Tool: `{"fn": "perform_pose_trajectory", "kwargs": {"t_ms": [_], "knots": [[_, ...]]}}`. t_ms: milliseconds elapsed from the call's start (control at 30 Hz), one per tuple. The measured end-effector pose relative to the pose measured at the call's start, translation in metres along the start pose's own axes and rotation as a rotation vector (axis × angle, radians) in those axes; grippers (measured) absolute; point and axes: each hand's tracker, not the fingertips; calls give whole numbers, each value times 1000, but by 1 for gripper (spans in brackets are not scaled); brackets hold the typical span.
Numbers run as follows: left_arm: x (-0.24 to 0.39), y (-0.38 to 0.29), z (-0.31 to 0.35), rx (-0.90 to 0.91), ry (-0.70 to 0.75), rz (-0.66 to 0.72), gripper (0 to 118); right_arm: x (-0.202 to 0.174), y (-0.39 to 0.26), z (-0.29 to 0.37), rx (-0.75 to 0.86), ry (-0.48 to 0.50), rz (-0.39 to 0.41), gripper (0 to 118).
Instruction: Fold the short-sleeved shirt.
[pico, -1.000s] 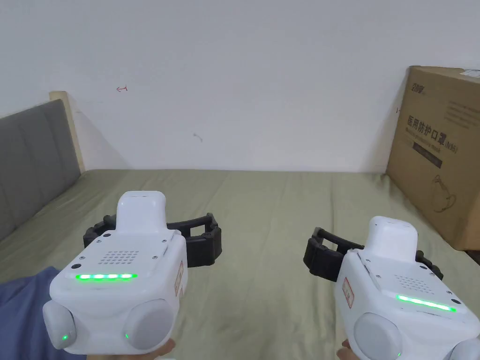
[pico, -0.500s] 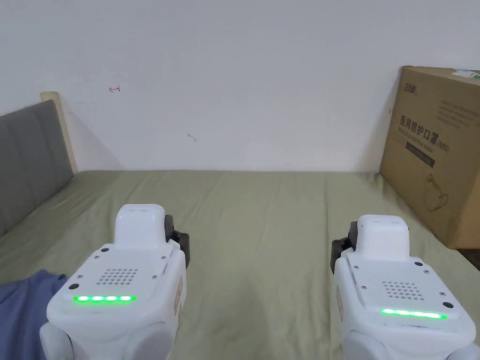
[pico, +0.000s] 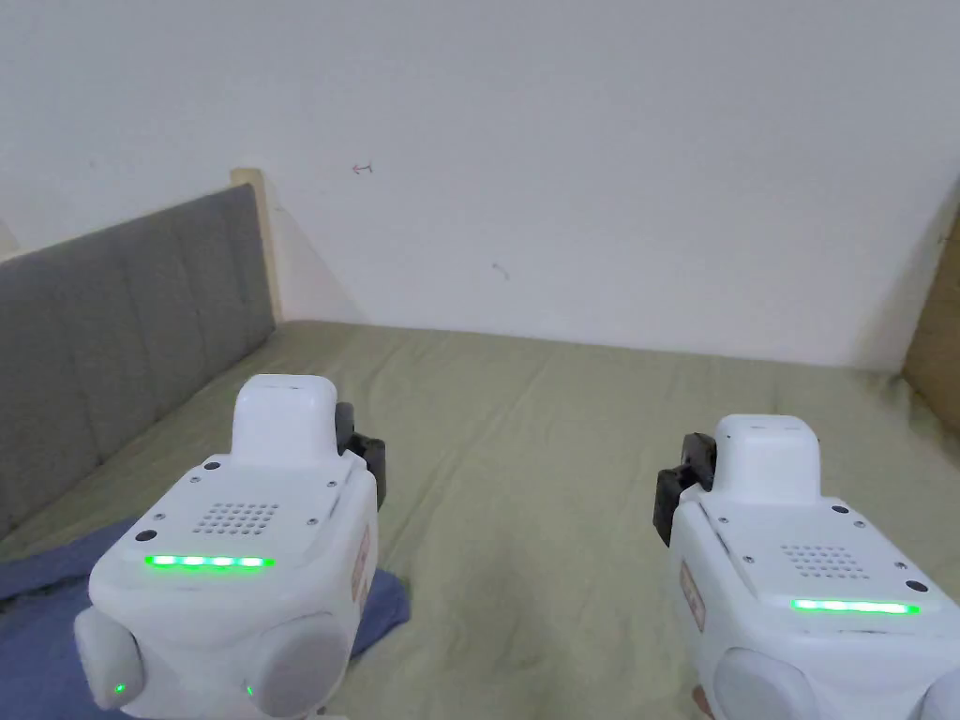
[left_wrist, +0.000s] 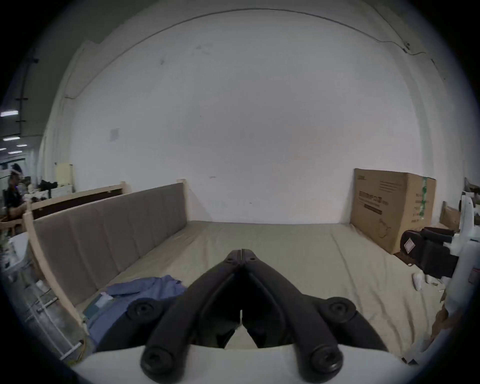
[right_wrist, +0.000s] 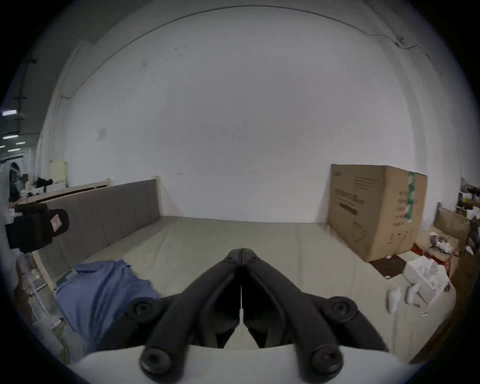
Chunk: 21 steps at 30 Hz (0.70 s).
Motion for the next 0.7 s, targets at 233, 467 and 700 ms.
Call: {"fn": "perform_pose_trajectory", "kwargs": {"t_ms": [233,467,700], "knots": [[-81,-3,27,-21,219,31,0,-73,-2,-18,-35,242,-11,0],[-116,-20,28,-89,287,68,0,-105,-18,-30,-87,326,22,0],[-137,-66,-36,-316,228,160,0,-108,-37,-49,-185,339,-15,0]]}}
